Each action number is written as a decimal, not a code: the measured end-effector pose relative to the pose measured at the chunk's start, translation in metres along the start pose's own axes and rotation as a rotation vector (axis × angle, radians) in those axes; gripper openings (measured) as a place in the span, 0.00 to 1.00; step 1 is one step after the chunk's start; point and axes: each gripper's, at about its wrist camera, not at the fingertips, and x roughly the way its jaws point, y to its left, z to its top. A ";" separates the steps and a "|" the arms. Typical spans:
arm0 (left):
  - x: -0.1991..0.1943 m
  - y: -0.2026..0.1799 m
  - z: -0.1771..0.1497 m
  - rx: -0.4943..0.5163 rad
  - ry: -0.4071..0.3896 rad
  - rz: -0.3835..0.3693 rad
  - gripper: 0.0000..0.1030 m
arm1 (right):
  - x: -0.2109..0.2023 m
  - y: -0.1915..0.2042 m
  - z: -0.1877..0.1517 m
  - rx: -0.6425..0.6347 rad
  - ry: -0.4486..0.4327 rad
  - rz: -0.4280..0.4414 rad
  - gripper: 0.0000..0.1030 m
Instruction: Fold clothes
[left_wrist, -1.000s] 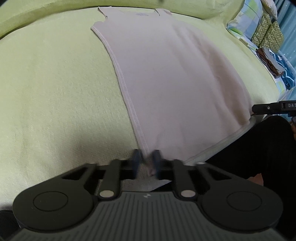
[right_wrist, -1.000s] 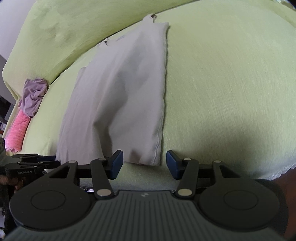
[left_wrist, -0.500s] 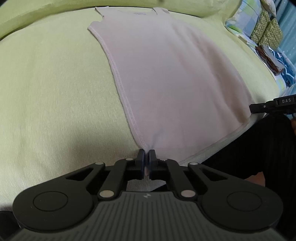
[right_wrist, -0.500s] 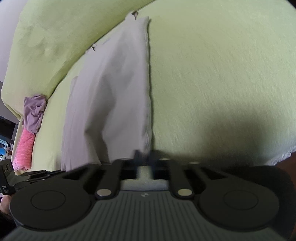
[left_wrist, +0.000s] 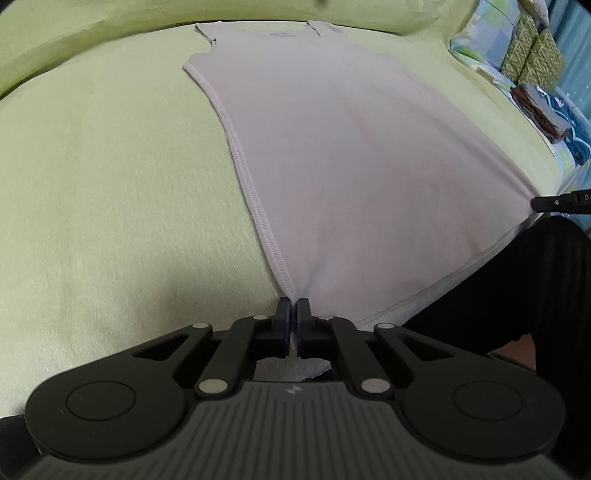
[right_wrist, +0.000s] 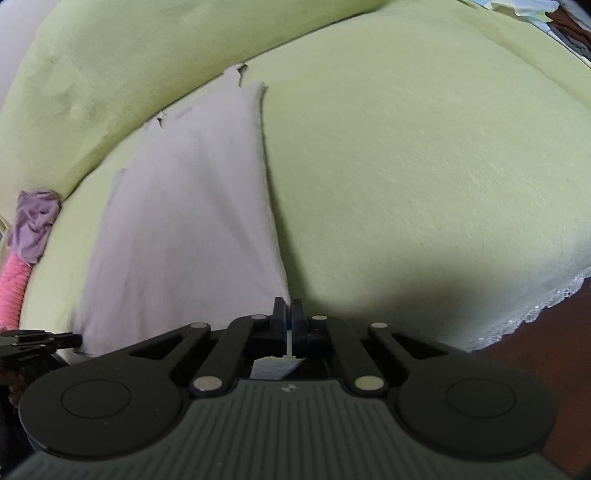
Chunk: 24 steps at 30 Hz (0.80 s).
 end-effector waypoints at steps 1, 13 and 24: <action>0.000 0.000 0.000 0.000 -0.001 0.001 0.00 | 0.001 0.002 0.001 -0.014 -0.004 -0.015 0.01; 0.002 0.004 0.002 0.011 0.025 0.006 0.00 | 0.013 0.011 0.006 -0.060 0.040 -0.027 0.03; -0.034 0.036 0.011 -0.025 -0.037 0.032 0.05 | -0.019 0.006 0.024 -0.010 -0.132 -0.054 0.29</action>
